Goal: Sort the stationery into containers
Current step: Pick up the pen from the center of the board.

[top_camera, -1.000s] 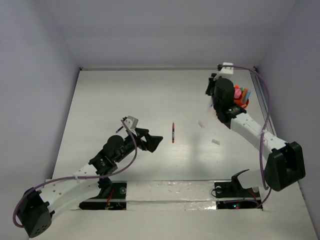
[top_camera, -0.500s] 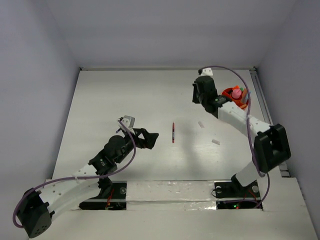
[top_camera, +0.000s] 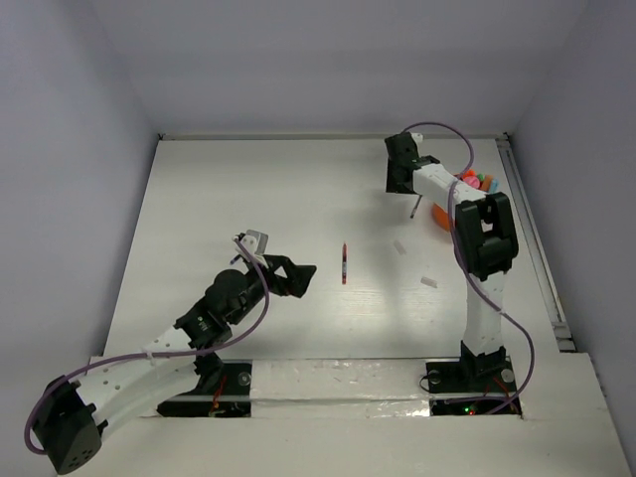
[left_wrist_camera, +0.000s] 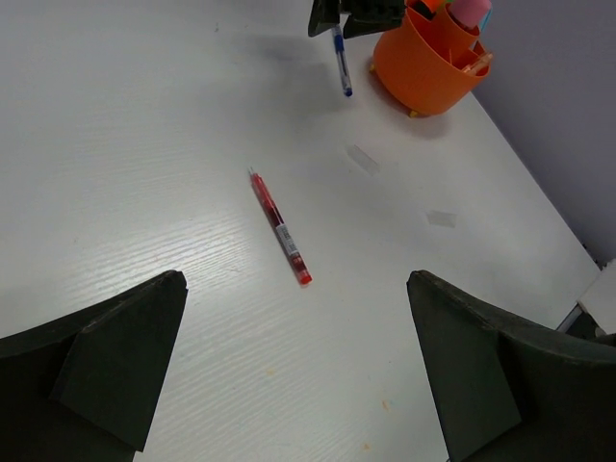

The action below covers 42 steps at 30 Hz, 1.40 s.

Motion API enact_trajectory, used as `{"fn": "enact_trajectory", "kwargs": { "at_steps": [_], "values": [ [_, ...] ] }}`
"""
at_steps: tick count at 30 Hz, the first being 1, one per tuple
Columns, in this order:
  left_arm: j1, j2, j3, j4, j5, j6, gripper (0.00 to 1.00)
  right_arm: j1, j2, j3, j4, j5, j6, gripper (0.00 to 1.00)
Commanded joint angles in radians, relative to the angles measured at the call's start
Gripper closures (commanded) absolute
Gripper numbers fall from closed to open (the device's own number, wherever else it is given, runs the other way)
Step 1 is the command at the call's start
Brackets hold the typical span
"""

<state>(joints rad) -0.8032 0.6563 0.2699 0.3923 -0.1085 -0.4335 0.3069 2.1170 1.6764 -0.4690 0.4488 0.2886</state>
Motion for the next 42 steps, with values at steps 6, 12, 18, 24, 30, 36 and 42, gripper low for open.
{"fn": "enact_trajectory", "kwargs": {
  "at_steps": [6,12,18,24,30,36,42],
  "values": [
    [-0.002,-0.009,0.008,0.068,0.055,0.01,0.01,-0.008,-0.048,-0.13,0.038,0.103,0.098,0.49],
    [-0.002,0.016,0.014,0.079,0.073,0.009,0.01,-0.017,-0.045,-0.193,0.052,0.065,0.132,0.52],
    [-0.002,0.014,0.009,0.082,0.067,0.009,0.01,-0.017,-0.066,-0.242,0.102,-0.034,0.144,0.76],
    [-0.002,0.029,0.014,0.092,0.075,0.004,0.01,0.032,-0.166,-0.357,0.161,-0.137,0.112,0.95],
    [-0.002,0.029,0.011,0.095,0.075,0.003,0.01,0.046,-0.287,-0.501,0.159,-0.173,0.109,0.9],
    [-0.002,0.04,0.012,0.102,0.081,0.002,0.01,0.046,-0.292,-0.454,0.101,-0.145,0.046,0.51],
    [-0.002,0.031,0.009,0.094,0.07,0.004,0.01,0.009,-0.201,-0.344,0.075,-0.171,-0.026,0.5]
  ]
}}
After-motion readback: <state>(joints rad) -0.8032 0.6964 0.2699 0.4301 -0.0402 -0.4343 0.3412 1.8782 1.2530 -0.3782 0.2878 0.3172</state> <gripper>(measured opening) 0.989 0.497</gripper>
